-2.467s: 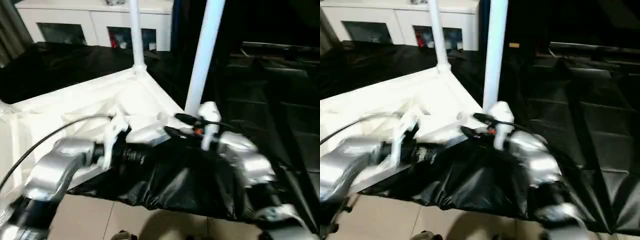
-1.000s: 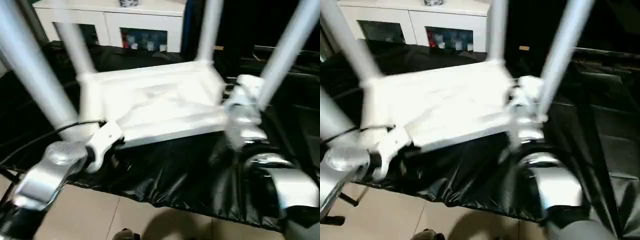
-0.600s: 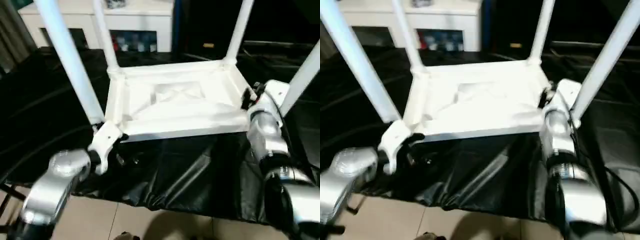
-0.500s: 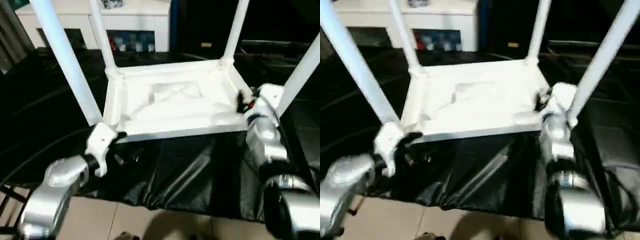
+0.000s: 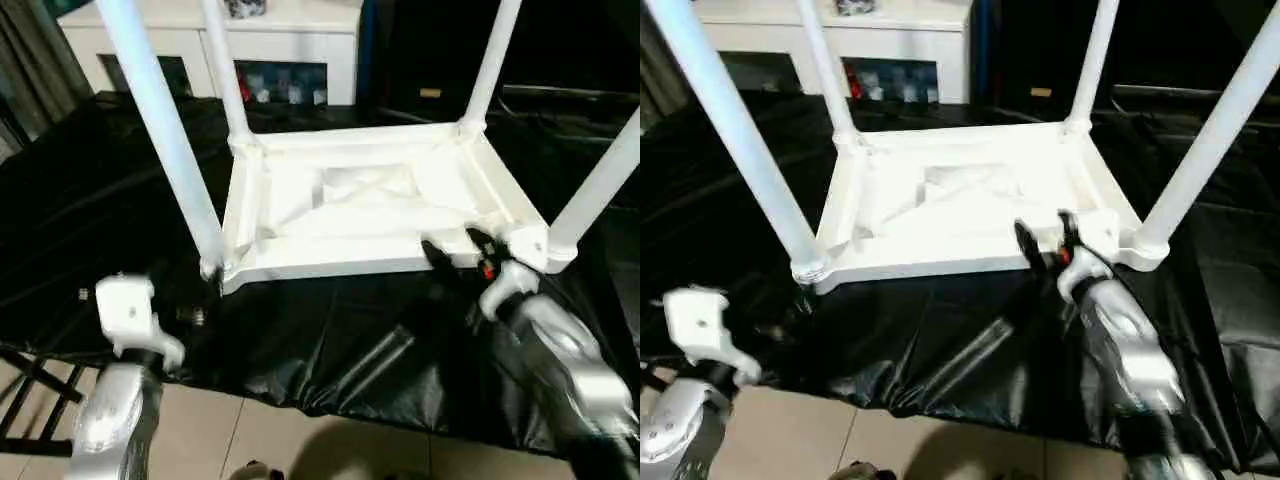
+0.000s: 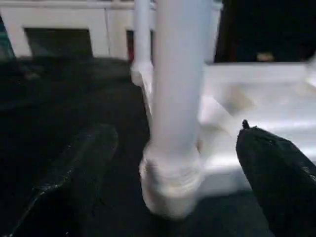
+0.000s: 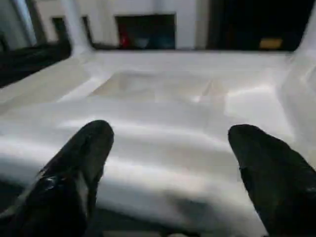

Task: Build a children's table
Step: Rotate table base

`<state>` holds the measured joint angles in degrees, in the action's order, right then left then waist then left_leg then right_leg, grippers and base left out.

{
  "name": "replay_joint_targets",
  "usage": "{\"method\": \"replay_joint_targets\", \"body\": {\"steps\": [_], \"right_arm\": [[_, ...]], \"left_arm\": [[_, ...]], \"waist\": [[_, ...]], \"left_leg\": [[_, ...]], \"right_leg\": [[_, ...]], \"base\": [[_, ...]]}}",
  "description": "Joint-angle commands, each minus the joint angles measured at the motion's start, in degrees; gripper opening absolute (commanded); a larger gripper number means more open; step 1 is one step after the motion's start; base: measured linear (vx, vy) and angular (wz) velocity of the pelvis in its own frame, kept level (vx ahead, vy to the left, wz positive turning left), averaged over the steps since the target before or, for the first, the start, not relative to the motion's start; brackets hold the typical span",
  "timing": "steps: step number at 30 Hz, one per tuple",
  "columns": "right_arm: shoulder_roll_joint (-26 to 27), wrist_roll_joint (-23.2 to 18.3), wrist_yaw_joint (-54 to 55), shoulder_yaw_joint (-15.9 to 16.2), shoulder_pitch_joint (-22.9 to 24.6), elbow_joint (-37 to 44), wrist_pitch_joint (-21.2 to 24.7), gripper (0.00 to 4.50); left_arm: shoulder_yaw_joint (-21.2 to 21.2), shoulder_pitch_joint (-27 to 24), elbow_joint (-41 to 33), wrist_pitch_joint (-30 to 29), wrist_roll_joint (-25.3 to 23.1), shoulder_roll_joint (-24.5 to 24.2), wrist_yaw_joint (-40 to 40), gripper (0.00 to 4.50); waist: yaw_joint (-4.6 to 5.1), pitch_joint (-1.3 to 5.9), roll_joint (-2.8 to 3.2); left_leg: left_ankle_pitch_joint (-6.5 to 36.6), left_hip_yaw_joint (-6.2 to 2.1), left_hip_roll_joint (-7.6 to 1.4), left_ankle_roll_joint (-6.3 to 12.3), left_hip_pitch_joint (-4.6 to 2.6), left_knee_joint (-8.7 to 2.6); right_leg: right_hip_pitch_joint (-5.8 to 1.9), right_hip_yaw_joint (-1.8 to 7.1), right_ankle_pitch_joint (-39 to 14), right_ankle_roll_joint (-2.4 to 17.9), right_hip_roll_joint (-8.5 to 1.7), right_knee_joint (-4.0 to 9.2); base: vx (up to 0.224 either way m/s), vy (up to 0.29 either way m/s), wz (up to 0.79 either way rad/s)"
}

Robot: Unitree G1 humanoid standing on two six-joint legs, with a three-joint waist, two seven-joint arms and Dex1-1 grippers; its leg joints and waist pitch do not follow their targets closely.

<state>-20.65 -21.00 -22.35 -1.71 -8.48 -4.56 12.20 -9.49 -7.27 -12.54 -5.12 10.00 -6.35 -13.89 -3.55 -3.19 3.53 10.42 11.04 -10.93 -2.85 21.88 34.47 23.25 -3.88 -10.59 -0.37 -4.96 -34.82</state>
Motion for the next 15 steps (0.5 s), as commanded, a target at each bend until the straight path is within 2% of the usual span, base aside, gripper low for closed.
{"method": "replay_joint_targets", "body": {"steps": [1,5,6,7,8,9,10,11,12,13,14,15], "right_arm": [[-1.17,-2.39,-0.53,0.13,1.65,4.48,4.67,4.46],[-2.65,-1.44,0.68,-0.28,4.08,6.23,9.76,4.46],[-2.9,-0.77,1.69,-0.69,4.48,6.21,11.78,4.46],[-3.02,-0.36,2.37,-0.96,4.65,6.17,13.14,4.46],[-3.05,-0.08,2.91,-1.11,4.63,6.3,14.32,4.46],[-3.08,0.67,3.47,-1.08,4.46,5.99,14.61,4.46],[-3.09,1.72,4.33,-0.67,3.85,5.02,14.84,4.46],[-3.07,2.68,5.0,-0.24,3.28,4.0,14.82,4.46],[-3.05,3.66,5.55,0.3,2.6,2.7,14.56,4.46],[-3.1,4.36,5.93,0.75,2.04,1.76,14.47,4.46],[-3.12,5.07,6.3,1.24,1.28,0.73,14.52,4.46],[-2.89,6.14,6.76,1.67,-0.45,-1.64,13.42,4.46]], "left_arm": [[-1.68,2.8,3.93,1.68,0.81,-0.44,0.36,4.5],[-2.58,9.62,11.05,2.88,2.81,-2.21,-2.28,4.5],[-2.57,12.43,14.41,3.12,3.4,-3.35,-4.24,4.5],[-2.57,14.3,16.7,3.29,3.77,-4.13,-5.58,4.5],[-2.62,15.67,18.65,3.58,4.06,-4.68,-6.65,4.5],[-2.65,16.92,20.41,3.22,4.87,-5.14,-8.3,4.5],[-3.24,19.02,23.56,2.83,6.2,-5.61,-10.25,4.5],[-3.85,20.82,26.21,2.23,7.47,-6.01,-11.91,4.5],[-4.49,22.57,28.84,1.46,8.69,-6.4,-13.44,4.5],[-4.76,23.79,30.87,1.04,9.14,-6.84,-14.54,4.5],[-4.89,25.29,33.74,1.93,9.47,-7.5,-16.16,4.5],[-4.84,26.57,35.36,0.19,11.69,-8.25,-20.61,4.5]], "waist": [[0.27,2.67,-0.34],[0.65,2.82,-0.34],[0.9,3.11,0.5],[0.94,3.34,0.33],[1.11,3.26,0.18],[1.27,3.56,0.51],[1.27,3.82,0.78],[1.35,3.71,0.51],[1.34,4.0,0.51],[1.24,4.32,0.36],[1.23,4.38,0.55],[1.29,4.54,0.5]], "left_leg": [[22.26,-1.53,-1.42,0.62,-0.82,-4.91],[21.67,-1.74,-1.21,0.35,-0.6,-4.82],[21.26,-1.85,-1.12,0.08,-0.83,-4.66],[21.12,-1.84,-1.06,-0.01,-1.06,-4.53],[20.76,-1.91,-1.05,-0.03,-0.82,-4.65],[19.65,-2.07,-1.15,-0.15,-0.52,-4.69],[18.69,-2.13,-1.26,-0.11,-0.51,-4.59],[18.05,-2.03,-1.09,0.02,-0.36,-4.57],[17.47,-1.77,-0.76,0.04,-0.63,-4.26],[15.17,-1.93,-0.94,0.45,-0.26,-4.2],[14.24,-1.81,-0.98,0.73,-0.27,-4.11],[12.66,-1.66,-0.89,1.43,-0.36,-3.83]], "right_leg": [[-1.65,2.03,-26.1,2.39,-1.93,6.4],[-1.66,1.88,-27.39,1.83,-2.16,6.54],[-1.58,1.88,-26.63,2.25,-2.15,6.59],[-1.46,1.94,-24.8,2.89,-2.02,6.48],[-1.64,1.93,-23.83,3.26,-2.01,6.43],[-2.11,1.88,-21.1,4.34,-2.13,5.99],[-2.32,1.94,-18.59,5.44,-2.31,5.63],[-2.27,1.93,-18.34,5.79,-2.35,5.8],[-2.14,1.96,-17.55,6.78,-2.29,5.62],[-2.71,2.04,-14.58,7.93,-2.54,4.99],[-2.64,2.05,-13.22,8.47,-2.5,4.89],[-2.66,2.01,-10.81,9.55,-2.49,4.71]], "base": [[0.0,0.0,0.0],[0.0,0.0,0.0],[0.0,0.0,0.0],[0.0,0.0,0.0],[0.0,0.0,0.0],[0.0,0.0,0.0],[0.0,0.0,0.0],[0.0,0.0,0.0],[0.0,0.0,0.0],[0.0,0.0,0.0],[0.0,0.0,0.0],[0.0,0.0,0.0]]}}
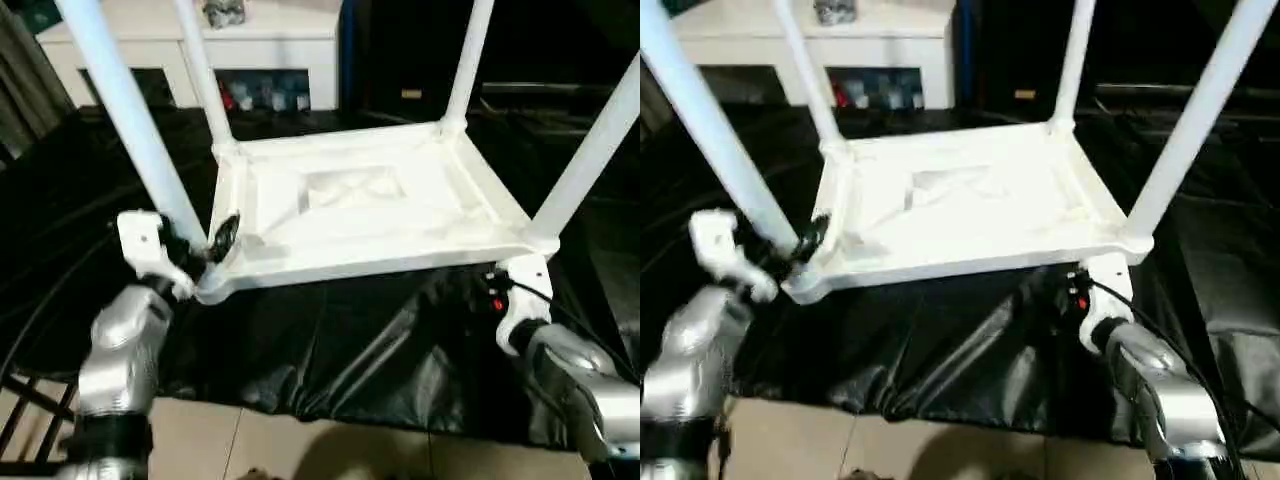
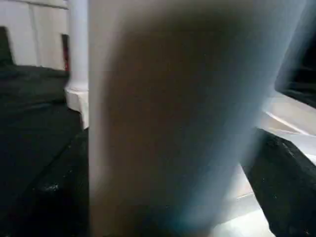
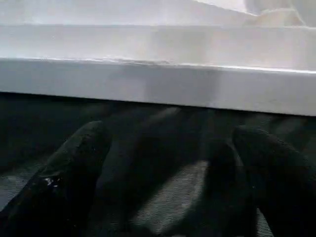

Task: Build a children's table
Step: Rotate table base

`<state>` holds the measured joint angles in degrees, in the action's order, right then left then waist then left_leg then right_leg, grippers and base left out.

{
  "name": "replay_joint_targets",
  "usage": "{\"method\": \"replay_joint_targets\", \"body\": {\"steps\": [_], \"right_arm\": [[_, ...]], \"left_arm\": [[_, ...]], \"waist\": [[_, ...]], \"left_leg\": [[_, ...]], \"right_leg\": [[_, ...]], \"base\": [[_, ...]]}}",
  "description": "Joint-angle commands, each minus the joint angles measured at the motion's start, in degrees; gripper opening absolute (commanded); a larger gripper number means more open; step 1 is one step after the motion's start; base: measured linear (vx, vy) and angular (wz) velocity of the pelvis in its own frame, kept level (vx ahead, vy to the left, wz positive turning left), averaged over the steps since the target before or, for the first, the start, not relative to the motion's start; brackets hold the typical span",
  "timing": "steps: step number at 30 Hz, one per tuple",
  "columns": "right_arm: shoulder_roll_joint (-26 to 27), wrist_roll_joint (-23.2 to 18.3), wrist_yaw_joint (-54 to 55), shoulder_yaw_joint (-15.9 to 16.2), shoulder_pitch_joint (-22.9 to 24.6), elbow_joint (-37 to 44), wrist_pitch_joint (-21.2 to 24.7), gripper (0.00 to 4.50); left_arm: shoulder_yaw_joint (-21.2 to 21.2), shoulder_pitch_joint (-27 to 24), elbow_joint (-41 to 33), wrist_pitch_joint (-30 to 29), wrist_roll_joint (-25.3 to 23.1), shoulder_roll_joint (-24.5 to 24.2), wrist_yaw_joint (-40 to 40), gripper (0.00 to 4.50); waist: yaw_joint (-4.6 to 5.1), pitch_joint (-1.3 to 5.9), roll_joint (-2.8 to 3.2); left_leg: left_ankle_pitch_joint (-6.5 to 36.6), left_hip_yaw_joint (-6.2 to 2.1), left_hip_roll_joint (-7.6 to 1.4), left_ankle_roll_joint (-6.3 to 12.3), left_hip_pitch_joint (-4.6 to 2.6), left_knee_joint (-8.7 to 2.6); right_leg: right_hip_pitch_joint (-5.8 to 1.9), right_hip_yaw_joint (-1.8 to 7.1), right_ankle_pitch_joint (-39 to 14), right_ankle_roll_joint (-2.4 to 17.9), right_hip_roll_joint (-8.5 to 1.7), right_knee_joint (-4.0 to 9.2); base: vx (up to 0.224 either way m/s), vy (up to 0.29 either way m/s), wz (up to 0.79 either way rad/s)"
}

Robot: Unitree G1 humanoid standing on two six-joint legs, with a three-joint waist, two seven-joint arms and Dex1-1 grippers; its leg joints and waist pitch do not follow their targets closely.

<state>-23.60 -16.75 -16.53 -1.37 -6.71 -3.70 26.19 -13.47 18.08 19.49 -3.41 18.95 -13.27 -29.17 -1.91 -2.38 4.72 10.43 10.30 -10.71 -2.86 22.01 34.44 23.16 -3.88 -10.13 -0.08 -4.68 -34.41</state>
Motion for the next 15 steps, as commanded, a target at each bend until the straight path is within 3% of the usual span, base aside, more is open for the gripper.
{"method": "replay_joint_targets", "body": {"steps": [1,2,3,5,6,8,11,13,14,15], "right_arm": [[0.4,2.72,1.31,1.54,-4.0,-4.82,-1.41,4.46],[0.91,3.16,1.49,1.55,-6.01,-7.38,-2.49,4.46],[1.34,3.61,1.7,1.57,-7.8,-9.46,-3.26,4.46],[1.83,4.27,1.54,1.71,-10.02,-12.15,-4.03,4.46],[1.95,4.84,1.18,2.19,-11.11,-13.59,-4.42,4.46],[2.44,5.76,0.29,2.98,-13.71,-17.09,-5.47,4.46],[3.07,6.46,-0.51,3.48,-15.92,-20.13,-6.46,4.46],[4.15,7.14,-1.08,4.33,-17.8,-22.65,-7.66,4.46],[4.74,7.28,-1.41,4.58,-18.6,-23.69,-8.09,4.46],[5.88,7.72,-2.22,5.36,-19.85,-25.12,-8.84,4.46]], "left_arm": [[-0.69,2.2,4.18,-3.38,5.19,-2.0,-10.02,4.5],[-0.35,2.53,3.35,-5.93,8.32,-2.6,-15.41,4.5],[0.48,2.59,2.09,-8.81,10.55,-3.49,-19.92,4.5],[1.98,2.71,0.84,-11.68,12.28,-4.83,-24.89,4.5],[2.64,2.8,0.09,-13.3,13.06,-5.54,-26.77,4.5],[5.03,2.24,-3.88,-18.62,15.86,-7.32,-31.1,4.5],[8.27,1.28,-8.42,-23.56,18.54,-8.98,-35.12,4.5],[10.87,0.17,-12.71,-26.95,20.98,-9.23,-36.85,4.5],[11.84,-0.43,-14.85,-28.43,22.23,-8.98,-37.08,4.5],[13.46,-1.67,-18.38,-30.29,23.66,-8.0,-37.09,4.5]], "waist": [[-0.54,3.9,-1.68],[-0.6,3.94,-1.86],[-0.74,3.86,-1.6],[-0.98,3.73,-1.62],[-1.21,3.58,-1.24],[-1.54,3.67,-2.03],[-1.69,3.45,-1.96],[-1.48,3.25,-2.7],[-1.55,3.41,-2.6],[-1.21,3.23,-2.98]], "left_leg": [[10.56,-0.73,-0.98,2.18,-0.34,-3.63],[9.9,-0.65,-0.98,2.48,-0.36,-3.63],[9.68,-0.54,-1.25,2.56,-0.54,-3.62],[9.95,-0.44,-1.63,2.76,-0.91,-3.66],[10.61,-0.41,-1.7,2.62,-0.97,-3.81],[10.22,-0.37,-1.93,2.23,-1.02,-3.93],[10.96,-0.18,-2.03,1.41,-1.26,-4.0],[11.09,-0.07,-1.89,1.01,-1.1,-4.06],[11.23,-0.09,-2.0,0.78,-1.19,-3.99],[11.29,-0.05,-1.95,0.71,-0.88,-4.06]], "right_leg": [[-2.74,2.04,-10.56,10.48,-3.09,3.97],[-2.66,2.01,-10.59,11.09,-3.06,3.93],[-2.4,2.09,-11.36,12.18,-3.27,3.86],[-2.28,2.17,-11.04,12.83,-3.09,3.66],[-2.23,2.18,-11.47,13.05,-3.05,3.67],[-2.5,2.26,-10.85,13.47,-3.25,3.08],[-2.34,2.43,-11.55,13.5,-3.2,3.22],[-2.58,2.51,-10.9,13.34,-3.05,3.25],[-2.65,2.53,-10.75,13.6,-3.3,2.91],[-2.79,2.6,-11.58,13.57,-3.32,3.02]], "base": [[0.0,0.0,0.0],[0.0,0.0,0.0],[0.0,0.0,0.0],[0.0,0.0,0.0],[0.0,0.0,0.0],[0.0,0.0,0.0],[0.0,0.0,0.0],[0.0,0.0,0.0],[0.0,0.0,0.0],[0.0,0.0,0.0]]}}
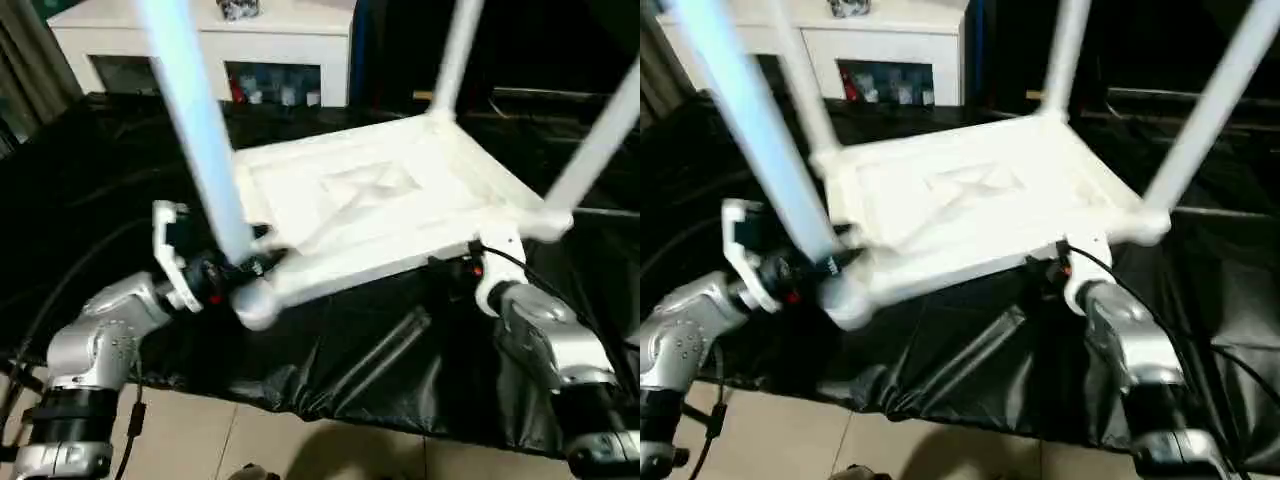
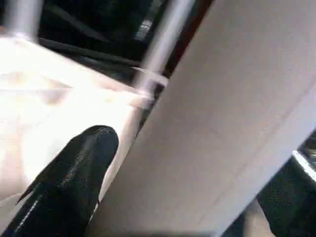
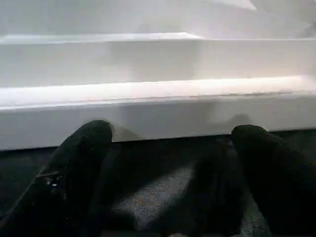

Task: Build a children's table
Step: Rotate table base

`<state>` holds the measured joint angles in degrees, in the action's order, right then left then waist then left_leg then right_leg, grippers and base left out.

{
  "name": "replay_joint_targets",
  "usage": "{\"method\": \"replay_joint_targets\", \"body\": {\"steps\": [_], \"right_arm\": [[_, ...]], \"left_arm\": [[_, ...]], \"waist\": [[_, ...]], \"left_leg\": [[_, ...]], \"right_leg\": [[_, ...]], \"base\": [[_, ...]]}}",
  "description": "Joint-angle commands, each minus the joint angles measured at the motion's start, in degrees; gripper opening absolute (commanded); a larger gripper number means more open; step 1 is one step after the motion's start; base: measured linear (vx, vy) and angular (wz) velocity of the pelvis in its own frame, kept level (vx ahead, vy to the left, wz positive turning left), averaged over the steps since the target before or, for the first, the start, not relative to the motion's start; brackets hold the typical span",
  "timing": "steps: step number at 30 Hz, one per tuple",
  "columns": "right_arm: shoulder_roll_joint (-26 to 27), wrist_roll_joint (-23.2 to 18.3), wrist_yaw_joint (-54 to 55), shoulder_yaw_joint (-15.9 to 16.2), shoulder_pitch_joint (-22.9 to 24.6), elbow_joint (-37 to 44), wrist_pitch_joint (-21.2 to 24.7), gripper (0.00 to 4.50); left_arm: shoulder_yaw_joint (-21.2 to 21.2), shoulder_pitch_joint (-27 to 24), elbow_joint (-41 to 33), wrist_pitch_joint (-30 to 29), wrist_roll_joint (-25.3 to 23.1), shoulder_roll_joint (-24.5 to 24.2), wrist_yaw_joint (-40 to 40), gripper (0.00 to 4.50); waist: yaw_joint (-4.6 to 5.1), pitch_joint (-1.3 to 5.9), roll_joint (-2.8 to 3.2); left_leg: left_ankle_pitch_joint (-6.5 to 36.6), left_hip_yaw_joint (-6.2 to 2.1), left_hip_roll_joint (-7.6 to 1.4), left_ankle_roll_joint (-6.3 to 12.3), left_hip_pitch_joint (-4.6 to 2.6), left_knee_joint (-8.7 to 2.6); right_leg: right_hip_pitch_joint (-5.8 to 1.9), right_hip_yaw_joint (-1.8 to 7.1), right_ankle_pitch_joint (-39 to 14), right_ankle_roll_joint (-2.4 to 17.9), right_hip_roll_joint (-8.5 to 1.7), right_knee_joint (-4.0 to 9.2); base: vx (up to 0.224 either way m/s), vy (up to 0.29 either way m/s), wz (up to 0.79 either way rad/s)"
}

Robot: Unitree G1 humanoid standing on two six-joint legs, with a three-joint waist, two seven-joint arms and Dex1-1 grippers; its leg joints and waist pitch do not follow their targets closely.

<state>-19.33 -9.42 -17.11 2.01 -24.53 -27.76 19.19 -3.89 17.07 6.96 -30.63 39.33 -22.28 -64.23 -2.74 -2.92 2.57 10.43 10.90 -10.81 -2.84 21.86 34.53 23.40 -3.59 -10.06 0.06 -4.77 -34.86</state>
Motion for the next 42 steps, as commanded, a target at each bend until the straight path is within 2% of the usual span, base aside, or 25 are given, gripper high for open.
{"method": "replay_joint_targets", "body": {"steps": [1,3,5,6,7,8,9,11,14,17,18,20,21,23,25,27,28,30,33,34,36,39,40,41,42], "right_arm": [[2.06,0.59,-1.96,2.33,-2.49,-1.57,-2.13,4.46],[3.08,1.51,-2.6,3.54,-3.59,-2.69,-2.95,4.46],[5.22,2.43,-4.54,5.72,-5.12,-3.83,-3.8,4.46],[5.73,2.58,-5.05,6.21,-5.37,-4.08,-4.03,4.46],[5.82,2.61,-5.14,6.3,-5.41,-4.13,-4.08,4.46],[6.35,2.81,-5.54,6.77,-5.71,-4.61,-4.42,4.46],[7.52,3.04,-6.05,7.72,-6.24,-5.31,-4.64,4.46],[8.66,3.57,-6.53,8.1,-6.94,-6.61,-5.27,4.46],[11.38,4.58,-7.85,9.31,-8.5,-9.3,-6.86,4.46],[12.79,6.28,-6.64,9.54,-9.95,-12.22,-8.74,4.46],[12.79,6.28,-6.64,9.54,-9.95,-12.22,-8.74,4.46],[12.39,7.18,-4.32,8.98,-10.82,-14.0,-9.94,4.46],[12.01,7.54,-3.01,8.19,-11.17,-14.8,-10.57,4.46],[11.06,7.27,-2.53,6.55,-11.11,-15.17,-10.96,4.46],[9.84,7.31,-1.93,5.05,-10.71,-14.81,-11.48,4.46],[8.86,7.1,-1.42,3.83,-10.2,-14.24,-11.64,4.46],[8.33,6.96,-1.42,3.43,-9.79,-13.69,-11.54,4.46],[7.23,6.69,-1.54,2.64,-8.88,-12.52,-11.35,4.46],[5.03,6.25,-2.5,1.45,-6.47,-10.01,-11.28,4.46],[4.89,6.24,-2.57,1.43,-6.29,-9.81,-11.23,4.46],[3.46,5.93,-3.55,1.04,-4.38,-7.42,-10.51,4.46],[3.0,5.76,-3.95,0.86,-3.72,-6.49,-10.17,4.46],[2.54,5.57,-4.7,0.7,-2.89,-5.17,-9.64,4.46],[2.54,5.57,-4.7,0.7,-2.89,-5.17,-9.64,4.46],[1.83,5.16,-6.32,0.86,-1.58,-2.58,-8.68,4.46]], "left_arm": [[4.5,-1.17,-7.21,-3.75,3.78,1.43,-2.02,4.5],[6.12,-2.4,-10.43,-4.9,4.7,2.6,-1.53,4.5],[8.38,-3.77,-14.62,-7.31,7.08,5.17,0.34,4.5],[8.89,-4.02,-15.26,-7.53,7.32,5.71,0.71,4.5],[8.99,-4.07,-15.38,-7.56,7.36,5.81,0.78,4.5],[9.5,-4.21,-15.79,-7.61,7.24,6.36,1.08,4.5],[10.13,-4.29,-15.68,-7.63,7.2,8.07,2.11,4.5],[10.64,-4.34,-15.64,-7.76,6.79,8.96,2.83,4.5],[12.74,-3.31,-14.71,-6.44,4.14,11.09,4.2,4.5],[13.93,-0.5,-11.21,-1.77,-1.05,14.33,8.31,4.5],[13.93,-0.5,-11.21,-1.77,-1.05,14.33,8.31,4.5],[14.39,2.31,-6.96,3.22,-6.32,15.75,12.27,4.5],[14.81,3.75,-4.65,5.81,-9.56,15.79,14.27,4.5],[15.14,4.85,-2.35,8.64,-13.13,14.46,15.9,4.5],[14.88,5.29,-0.42,12.78,-16.78,13.13,17.21,4.5],[14.17,5.17,0.38,14.51,-18.3,11.98,17.75,4.5],[13.76,5.01,0.42,14.24,-18.32,11.36,17.78,4.5],[12.91,4.65,0.5,13.49,-18.48,10.03,18.12,4.5],[11.67,4.27,2.4,13.82,-20.45,7.62,20.17,4.5],[11.58,4.31,2.64,13.93,-20.68,7.53,20.48,4.5],[10.43,4.64,4.81,14.48,-22.6,6.53,23.53,4.5],[9.94,4.74,5.41,14.6,-23.18,6.21,24.64,4.5],[9.63,4.65,5.78,15.1,-23.99,5.87,25.56,4.5],[9.63,4.65,5.78,15.1,-23.99,5.87,25.56,4.5],[9.76,3.61,4.05,13.71,-23.36,4.95,24.25,4.5]], "waist": [[-0.12,3.79,-0.67],[0.16,3.65,-0.89],[0.98,3.46,-1.55],[1.07,3.42,-1.41],[1.36,3.42,-2.11],[1.34,3.37,-1.94],[1.76,3.31,-2.34],[1.87,3.29,-2.32],[2.03,3.28,-2.17],[1.94,3.31,-2.35],[1.93,3.31,-2.44],[1.86,3.34,-2.1],[1.83,3.34,-2.27],[1.7,3.42,-1.96],[1.39,3.68,-1.9],[1.25,3.84,-1.95],[1.18,3.83,-1.75],[0.96,3.79,-1.72],[0.81,3.44,-2.21],[0.68,3.44,-2.09],[0.79,3.37,-2.61],[0.81,3.32,-2.41],[0.79,3.31,-2.65],[0.51,3.31,-2.47],[0.54,3.24,-2.29]], "left_leg": [[11.16,-0.67,-1.91,0.62,-0.71,-4.12],[11.25,-0.49,-1.84,0.65,-0.81,-4.05],[11.86,-0.62,-1.75,0.61,-0.13,-4.2],[12.39,-0.53,-1.77,0.43,-0.43,-4.05],[12.5,-0.4,-1.81,0.56,-0.41,-4.02],[12.4,-0.54,-1.76,0.53,-0.36,-4.04],[12.42,-0.54,-1.86,0.47,-0.32,-4.05],[12.67,-0.57,-1.9,0.19,-0.43,-4.11],[13.7,-0.55,-2.01,-0.54,-0.94,-4.21],[14.44,-0.55,-2.03,-0.69,-1.19,-4.26],[14.32,-0.6,-2.02,-0.6,-1.05,-4.31],[14.12,-0.65,-1.96,-0.49,-1.07,-4.29],[14.87,-0.52,-1.85,-0.67,-1.4,-4.12],[14.6,-0.66,-1.85,-0.63,-1.22,-4.2],[13.15,-0.65,-1.95,-0.63,-1.22,-4.07],[11.86,-0.59,-1.84,-0.28,-1.25,-3.94],[11.73,-0.51,-1.85,-0.17,-1.28,-3.9],[12.25,-0.47,-1.84,-0.22,-1.32,-3.91],[14.86,-0.46,-1.76,-0.39,-1.32,-4.11],[15.36,-0.53,-1.77,-0.55,-1.43,-4.12],[15.93,-0.58,-1.74,-0.64,-1.3,-4.2],[16.53,-0.69,-1.68,-0.75,-1.37,-4.22],[16.75,-0.63,-1.7,-0.68,-1.52,-4.16],[16.78,-0.58,-1.81,-0.45,-1.75,-4.09],[16.62,-0.65,-1.85,-0.42,-1.64,-4.21]], "right_leg": [[-3.05,2.34,-11.89,13.56,-3.26,3.52],[-2.95,2.41,-12.05,13.26,-2.96,3.73],[-3.41,2.26,-14.58,12.49,-3.02,3.71],[-3.12,2.38,-16.63,11.87,-3.12,4.1],[-3.09,2.45,-17.13,11.61,-3.02,4.23],[-3.17,2.44,-17.69,11.36,-3.05,4.13],[-3.02,2.49,-18.32,10.95,-2.94,4.23],[-2.97,2.52,-18.48,10.62,-2.8,4.31],[-2.63,2.61,-16.38,11.53,-2.59,4.2],[-2.73,2.78,-14.49,11.91,-2.53,4.14],[-2.86,2.78,-14.41,11.79,-2.54,4.16],[-2.84,2.8,-14.58,11.55,-2.62,4.27],[-2.75,2.86,-15.23,11.15,-2.5,4.42],[-2.87,2.85,-15.01,10.72,-2.57,4.41],[-3.06,2.86,-11.96,11.15,-2.59,3.95],[-3.17,2.79,-9.61,11.67,-2.5,3.76],[-3.1,2.79,-8.44,12.37,-2.42,3.68],[-3.13,2.74,-8.41,12.81,-2.41,3.62],[-3.03,2.71,-13.46,11.89,-2.42,4.17],[-2.98,2.68,-14.77,11.59,-2.51,4.24],[-2.93,2.65,-17.78,10.36,-2.55,4.53],[-2.67,2.58,-20.0,9.14,-2.47,4.76],[-2.47,2.61,-20.66,9.21,-2.54,4.91],[-2.21,2.73,-20.45,9.27,-2.55,4.93],[-2.24,2.73,-20.06,9.49,-2.56,4.85]], "base": [[0.0,0.0,0.0],[0.0,0.0,0.0],[0.0,0.0,0.0],[0.0,0.0,0.0],[0.0,0.0,0.0],[0.0,0.0,0.0],[0.0,0.0,0.0],[0.0,0.0,0.0],[0.0,0.0,0.0],[0.0,0.0,0.0],[0.0,0.0,0.0],[0.0,0.0,0.0],[0.0,0.0,0.0],[0.0,0.0,0.0],[0.0,0.0,0.0],[0.0,0.0,0.0],[0.0,0.0,0.0],[0.0,0.0,0.0],[0.0,0.0,0.0],[0.0,0.0,0.0],[0.0,0.0,0.0],[0.0,0.0,0.0],[0.0,0.0,0.0],[0.0,0.0,0.0],[0.0,0.0,0.0]]}}
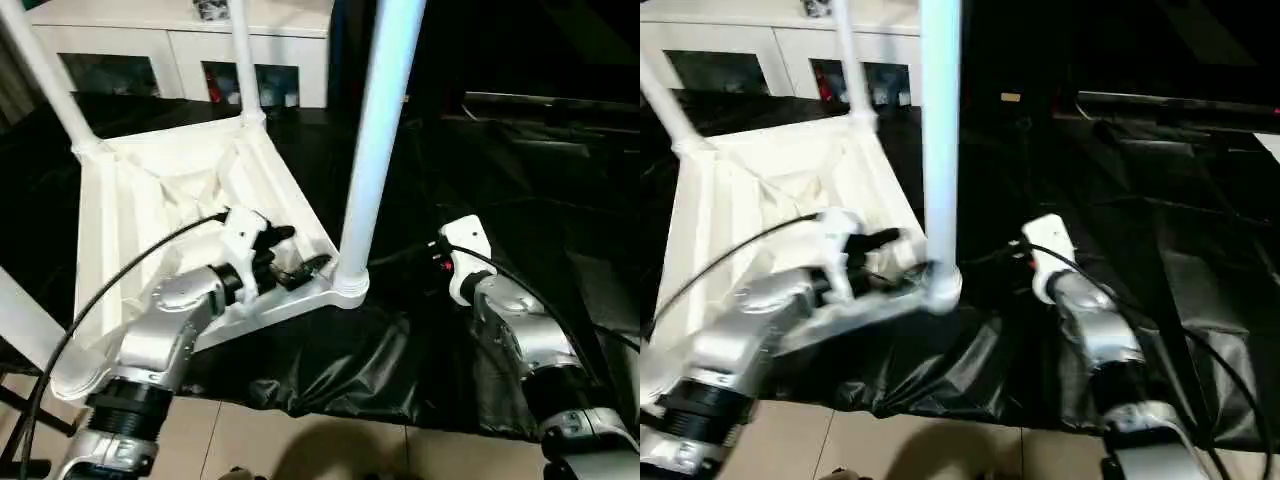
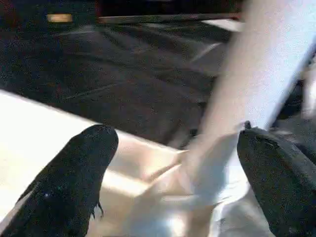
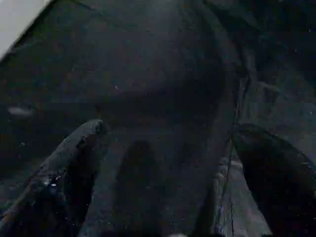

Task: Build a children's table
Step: Rotate table base

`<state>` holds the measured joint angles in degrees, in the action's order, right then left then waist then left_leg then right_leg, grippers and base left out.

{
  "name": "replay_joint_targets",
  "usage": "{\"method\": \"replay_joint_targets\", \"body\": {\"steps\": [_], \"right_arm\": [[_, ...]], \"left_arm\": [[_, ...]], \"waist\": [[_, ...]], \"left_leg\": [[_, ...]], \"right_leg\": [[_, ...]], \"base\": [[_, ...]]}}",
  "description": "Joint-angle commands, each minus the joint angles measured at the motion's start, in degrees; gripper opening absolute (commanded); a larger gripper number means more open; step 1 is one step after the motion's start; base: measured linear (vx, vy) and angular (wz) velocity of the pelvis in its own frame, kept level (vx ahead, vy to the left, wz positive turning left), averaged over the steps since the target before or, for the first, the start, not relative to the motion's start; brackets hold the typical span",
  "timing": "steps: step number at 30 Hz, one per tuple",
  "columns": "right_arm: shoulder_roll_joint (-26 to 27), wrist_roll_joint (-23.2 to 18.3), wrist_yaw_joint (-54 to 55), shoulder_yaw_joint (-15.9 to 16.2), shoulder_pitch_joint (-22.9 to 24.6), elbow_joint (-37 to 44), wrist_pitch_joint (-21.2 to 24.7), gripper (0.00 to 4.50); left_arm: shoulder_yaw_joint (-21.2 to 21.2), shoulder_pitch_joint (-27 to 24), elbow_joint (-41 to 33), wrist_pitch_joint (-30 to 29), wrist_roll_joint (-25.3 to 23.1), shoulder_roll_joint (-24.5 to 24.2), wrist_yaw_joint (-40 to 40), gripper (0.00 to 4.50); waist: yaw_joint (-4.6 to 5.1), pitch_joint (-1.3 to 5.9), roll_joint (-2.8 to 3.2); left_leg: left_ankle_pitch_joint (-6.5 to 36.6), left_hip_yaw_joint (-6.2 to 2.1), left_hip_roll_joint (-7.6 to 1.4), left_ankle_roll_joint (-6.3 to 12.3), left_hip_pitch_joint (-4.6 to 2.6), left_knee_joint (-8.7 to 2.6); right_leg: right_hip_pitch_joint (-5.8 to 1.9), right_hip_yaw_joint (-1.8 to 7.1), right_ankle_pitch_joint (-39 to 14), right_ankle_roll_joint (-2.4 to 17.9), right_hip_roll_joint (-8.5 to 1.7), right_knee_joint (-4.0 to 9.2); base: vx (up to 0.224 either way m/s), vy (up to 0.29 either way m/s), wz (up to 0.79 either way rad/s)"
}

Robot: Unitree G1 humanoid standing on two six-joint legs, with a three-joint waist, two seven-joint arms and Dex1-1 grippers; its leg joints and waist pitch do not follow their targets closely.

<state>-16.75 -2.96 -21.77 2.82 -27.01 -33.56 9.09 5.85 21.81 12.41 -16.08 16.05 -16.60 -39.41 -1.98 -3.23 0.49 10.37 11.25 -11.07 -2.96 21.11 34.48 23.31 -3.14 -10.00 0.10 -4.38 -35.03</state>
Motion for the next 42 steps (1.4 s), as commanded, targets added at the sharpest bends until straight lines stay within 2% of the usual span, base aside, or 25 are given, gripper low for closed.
{"method": "replay_joint_targets", "body": {"steps": [1,2,3,4,6,7,9,12,13,16,18,19,21,24,26,31,32,35,39,40,42], "right_arm": [[-0.75,-1.3,-1.65,0.06,0.89,3.22,1.42,4.46],[-2.04,-2.02,-4.5,0.6,2.67,7.02,3.15,4.46],[-3.31,-2.49,-6.87,1.22,4.11,10.13,4.45,4.46],[-5.02,-2.64,-9.39,2.12,5.25,12.8,5.53,4.46],[-7.36,-2.88,-12.59,3.26,6.34,15.74,6.47,4.46],[-8.4,-3.17,-14.06,3.63,6.8,17.27,6.81,4.49],[-9.11,-3.33,-15.1,3.74,7.25,18.64,7.15,4.5],[-11.68,-4.43,-19.36,3.94,8.58,22.55,8.44,4.5],[-11.68,-4.43,-19.36,3.94,8.58,22.55,8.44,4.5],[-14.02,-6.3,-23.51,4.27,10.11,26.73,10.21,4.5],[-15.1,-7.3,-25.93,4.74,11.07,28.96,10.91,4.5],[-15.27,-7.42,-26.38,4.83,11.24,29.34,11.03,4.5],[-15.78,-8.9,-28.73,5.29,12.16,31.51,12.27,4.5],[-16.02,-10.39,-30.31,5.41,12.74,32.99,13.19,4.5],[-16.11,-10.78,-30.85,5.44,12.93,33.42,13.54,4.5],[-15.99,-10.51,-31.33,6.03,13.06,33.37,13.85,4.5],[-15.87,-10.38,-31.36,6.16,13.14,33.71,14.15,4.5],[-15.93,-10.16,-31.42,6.42,13.36,34.24,14.5,4.5],[-16.02,-10.29,-31.37,6.45,13.71,34.79,14.83,4.5],[-15.99,-10.28,-31.38,6.46,13.74,34.75,14.81,4.5],[-15.92,-10.25,-31.49,6.56,13.66,34.51,14.75,4.5]], "left_arm": [[0.02,-1.13,-1.4,-0.84,-0.09,-0.73,-0.56,4.5],[1.04,-2.98,-4.69,-2.45,0.5,-1.99,-2.57,4.5],[2.22,-4.59,-7.57,-4.01,0.8,-3.15,-4.16,4.5],[4.07,-5.9,-9.39,-4.72,0.11,-4.4,-5.68,4.5],[6.05,-6.84,-10.09,-6.19,-0.7,-5.37,-6.5,4.5],[6.5,-6.74,-9.35,-6.65,-1.36,-5.16,-5.74,4.32],[6.68,-6.54,-8.52,-6.66,-1.99,-4.81,-4.95,4.22],[8.2,-5.75,-6.23,-6.04,-4.19,-4.48,-4.59,4.04],[8.2,-5.75,-6.23,-6.04,-4.19,-4.48,-4.59,3.8],[8.98,-4.79,-4.74,-5.94,-5.58,-4.52,-4.4,3.7],[9.35,-3.59,-2.92,-6.02,-6.68,-5.18,-4.18,3.42],[9.46,-3.32,-2.51,-6.06,-6.93,-5.38,-4.16,3.34],[9.38,-2.39,-0.79,-5.83,-7.36,-6.05,-4.7,3.26],[9.18,-1.76,0.46,-5.67,-7.5,-6.5,-5.43,2.93],[9.21,-1.45,1.34,-5.23,-7.82,-6.92,-6.01,2.74],[8.89,-0.19,4.12,-3.92,-8.88,-8.82,-7.23,2.44],[8.7,0.17,4.65,-3.65,-9.0,-9.77,-7.71,2.38],[7.88,0.33,4.16,-4.05,-8.35,-10.71,-8.19,2.16],[7.26,0.35,4.15,-3.46,-8.87,-11.58,-8.01,1.84],[7.32,0.52,4.61,-1.8,-9.44,-11.83,-8.05,1.76],[6.93,0.97,5.37,0.3,-9.57,-11.86,-8.07,1.63]], "waist": [[-0.38,3.65,-0.27],[-0.37,3.62,0.23],[-0.57,3.63,0.25],[-0.49,3.6,0.53],[-0.53,3.66,0.46],[-0.6,3.58,0.49],[-0.6,3.4,0.34],[-0.53,3.19,0.09],[-0.6,3.19,0.07],[-0.45,3.22,0.07],[-0.55,3.16,0.14],[-0.39,3.17,0.07],[-0.42,3.18,0.09],[-0.27,3.1,0.03],[-0.33,3.05,0.02],[-0.13,3.04,0.03],[-0.15,3.09,0.45],[-0.18,3.2,0.65],[-0.38,3.36,0.62],[-0.44,3.37,0.42],[-0.5,3.43,0.57]], "left_leg": [[15.91,-1.06,-1.7,-0.06,-0.64,-4.26],[15.99,-1.11,-1.73,-0.09,-0.7,-4.27],[15.68,-1.21,-2.1,0.17,-0.68,-4.45],[15.64,-1.05,-1.97,0.32,-0.8,-4.4],[15.4,-0.97,-1.91,0.61,-0.83,-4.33],[15.44,-0.92,-1.86,0.77,-0.77,-4.28],[15.97,-0.95,-1.76,0.73,-0.6,-4.35],[17.86,-1.08,-1.76,0.4,-0.77,-4.41],[18.44,-1.19,-1.75,0.24,-0.85,-4.4],[18.3,-1.26,-1.76,0.32,-0.71,-4.45],[18.99,-1.29,-1.78,0.7,-0.87,-4.45],[18.66,-1.39,-1.75,0.7,-0.52,-4.53],[18.87,-1.35,-1.73,0.73,-0.76,-4.44],[19.41,-1.46,-1.71,0.73,-0.68,-4.46],[19.69,-1.42,-1.65,0.78,-0.9,-4.41],[20.27,-1.72,-1.6,0.28,-0.53,-4.57],[20.66,-1.78,-1.62,0.07,-0.74,-4.57],[21.24,-1.74,-1.73,-0.28,-1.1,-4.55],[20.38,-1.67,-1.87,-0.42,-0.9,-4.64],[20.02,-1.63,-1.85,-0.23,-0.8,-4.64],[19.33,-1.61,-1.88,-0.1,-0.74,-4.62]], "right_leg": [[-2.41,2.3,-18.46,9.63,-2.94,4.8],[-2.31,2.31,-17.64,10.03,-2.92,4.62],[-2.53,2.34,-14.94,10.55,-2.89,4.41],[-2.37,2.38,-14.42,10.76,-2.69,4.46],[-2.43,2.34,-12.7,11.59,-2.59,4.36],[-2.44,2.41,-12.75,11.86,-2.71,4.35],[-2.57,2.39,-14.9,11.44,-2.84,4.63],[-2.37,2.4,-20.05,9.6,-2.89,5.24],[-2.35,2.36,-21.47,8.72,-2.85,5.32],[-2.32,2.36,-21.41,8.75,-2.91,5.4],[-2.23,2.4,-21.55,8.35,-2.8,5.54],[-2.47,2.33,-21.5,8.54,-2.94,5.42],[-2.22,2.32,-22.06,8.49,-2.91,5.61],[-2.21,2.25,-23.92,8.12,-3.03,5.73],[-1.95,2.27,-25.6,7.81,-3.04,6.06],[-2.11,2.09,-27.45,6.8,-3.15,6.04],[-1.97,2.05,-28.1,6.65,-3.18,6.13],[-1.74,2.13,-26.56,7.54,-3.09,6.05],[-2.05,2.23,-21.72,9.5,-3.05,5.51],[-2.15,2.25,-20.78,9.87,-3.04,5.41],[-2.27,2.31,-19.63,10.16,-3.12,5.22]], "base": [[0.0,0.0,0.0],[0.0,0.0,0.0],[0.0,0.0,0.0],[0.0,0.0,0.0],[0.0,0.0,0.0],[0.0,0.0,0.0],[0.0,0.0,0.0],[0.0,0.0,0.0],[0.0,0.0,0.0],[0.0,0.0,0.0],[0.0,0.0,0.0],[0.0,0.0,0.0],[0.0,0.0,0.0],[0.0,0.0,0.0],[0.0,0.0,0.0],[0.0,0.0,0.0],[0.0,0.0,0.0],[0.0,0.0,0.0],[0.0,0.0,0.0],[0.0,0.0,0.0],[0.0,0.0,0.0]]}}
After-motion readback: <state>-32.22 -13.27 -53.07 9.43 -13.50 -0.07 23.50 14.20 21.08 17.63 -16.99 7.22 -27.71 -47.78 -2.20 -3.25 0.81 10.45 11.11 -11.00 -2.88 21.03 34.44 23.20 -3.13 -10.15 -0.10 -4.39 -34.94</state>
